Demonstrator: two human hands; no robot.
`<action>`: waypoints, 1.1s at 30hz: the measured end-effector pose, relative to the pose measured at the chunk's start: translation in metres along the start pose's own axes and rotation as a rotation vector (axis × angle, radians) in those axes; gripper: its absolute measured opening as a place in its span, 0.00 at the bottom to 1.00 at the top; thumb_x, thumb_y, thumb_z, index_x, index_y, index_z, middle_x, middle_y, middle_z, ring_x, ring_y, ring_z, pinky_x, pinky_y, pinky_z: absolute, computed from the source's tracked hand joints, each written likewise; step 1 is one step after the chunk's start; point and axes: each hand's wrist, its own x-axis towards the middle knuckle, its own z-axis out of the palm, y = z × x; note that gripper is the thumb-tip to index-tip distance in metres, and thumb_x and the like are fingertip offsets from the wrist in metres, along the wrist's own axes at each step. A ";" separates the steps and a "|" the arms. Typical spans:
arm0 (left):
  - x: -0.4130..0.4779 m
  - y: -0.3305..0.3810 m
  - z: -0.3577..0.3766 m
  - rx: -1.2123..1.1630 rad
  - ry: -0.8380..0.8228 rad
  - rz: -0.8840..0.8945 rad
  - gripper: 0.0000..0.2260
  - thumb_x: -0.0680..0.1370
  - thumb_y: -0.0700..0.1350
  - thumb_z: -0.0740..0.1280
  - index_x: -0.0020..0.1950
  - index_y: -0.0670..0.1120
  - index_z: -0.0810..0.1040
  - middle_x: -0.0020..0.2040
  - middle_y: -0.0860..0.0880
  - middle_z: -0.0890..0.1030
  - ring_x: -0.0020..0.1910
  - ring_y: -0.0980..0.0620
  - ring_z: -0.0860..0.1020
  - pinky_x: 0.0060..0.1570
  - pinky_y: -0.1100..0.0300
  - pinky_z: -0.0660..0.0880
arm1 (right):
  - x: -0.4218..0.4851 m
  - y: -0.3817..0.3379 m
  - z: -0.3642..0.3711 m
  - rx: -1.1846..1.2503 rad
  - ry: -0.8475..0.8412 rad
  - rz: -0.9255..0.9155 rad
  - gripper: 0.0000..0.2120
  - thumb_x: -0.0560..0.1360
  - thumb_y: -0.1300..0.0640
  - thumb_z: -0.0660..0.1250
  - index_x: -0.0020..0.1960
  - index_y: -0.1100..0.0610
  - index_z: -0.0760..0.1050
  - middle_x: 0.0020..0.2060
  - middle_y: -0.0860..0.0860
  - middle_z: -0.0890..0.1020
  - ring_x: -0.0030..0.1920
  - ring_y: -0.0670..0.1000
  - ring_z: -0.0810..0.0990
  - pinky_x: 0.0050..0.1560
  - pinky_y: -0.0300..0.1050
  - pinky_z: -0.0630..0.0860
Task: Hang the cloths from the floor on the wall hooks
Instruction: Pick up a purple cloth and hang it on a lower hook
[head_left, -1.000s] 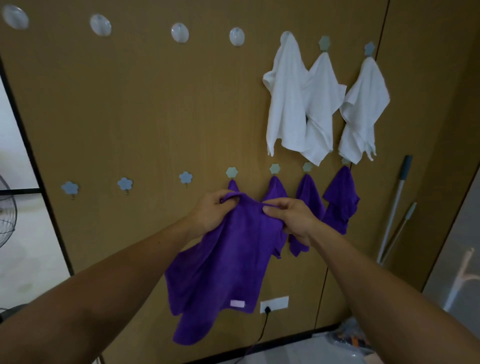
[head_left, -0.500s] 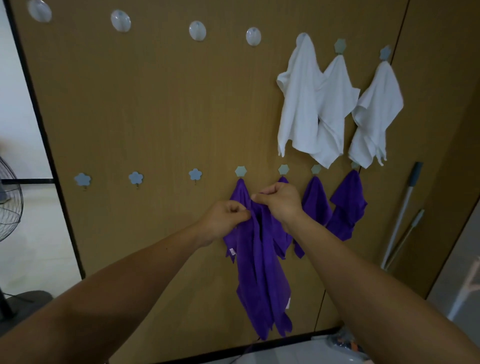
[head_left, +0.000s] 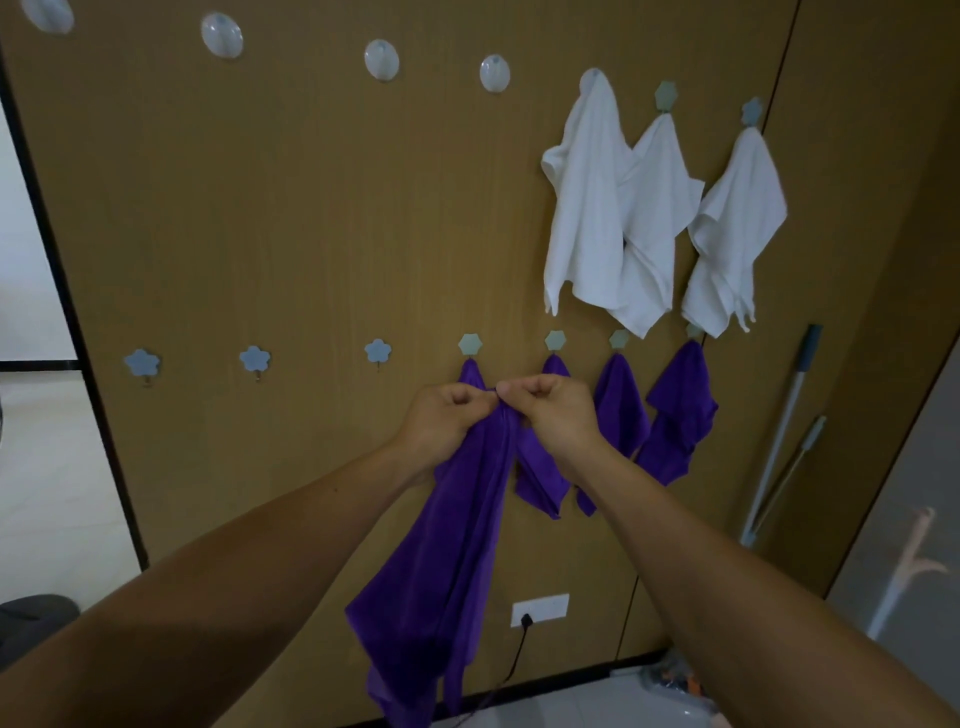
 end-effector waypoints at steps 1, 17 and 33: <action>0.002 0.000 0.000 0.008 0.011 0.006 0.10 0.77 0.47 0.69 0.45 0.40 0.84 0.40 0.45 0.85 0.38 0.53 0.83 0.34 0.66 0.76 | 0.000 0.000 0.000 0.013 -0.020 0.007 0.06 0.73 0.58 0.73 0.48 0.60 0.83 0.43 0.53 0.86 0.44 0.47 0.84 0.45 0.36 0.79; -0.014 -0.051 -0.022 0.339 -0.468 -0.258 0.05 0.77 0.42 0.69 0.42 0.42 0.78 0.39 0.51 0.80 0.40 0.56 0.76 0.40 0.66 0.72 | 0.043 -0.022 -0.029 -0.207 0.215 -0.153 0.10 0.80 0.52 0.62 0.44 0.57 0.77 0.39 0.53 0.81 0.41 0.50 0.78 0.49 0.51 0.76; 0.033 -0.013 -0.111 1.740 0.224 0.331 0.10 0.75 0.50 0.62 0.46 0.44 0.77 0.40 0.48 0.81 0.49 0.46 0.74 0.49 0.52 0.66 | 0.057 0.046 -0.121 -0.681 0.321 -0.112 0.14 0.81 0.50 0.60 0.37 0.43 0.68 0.32 0.43 0.75 0.38 0.49 0.76 0.39 0.45 0.69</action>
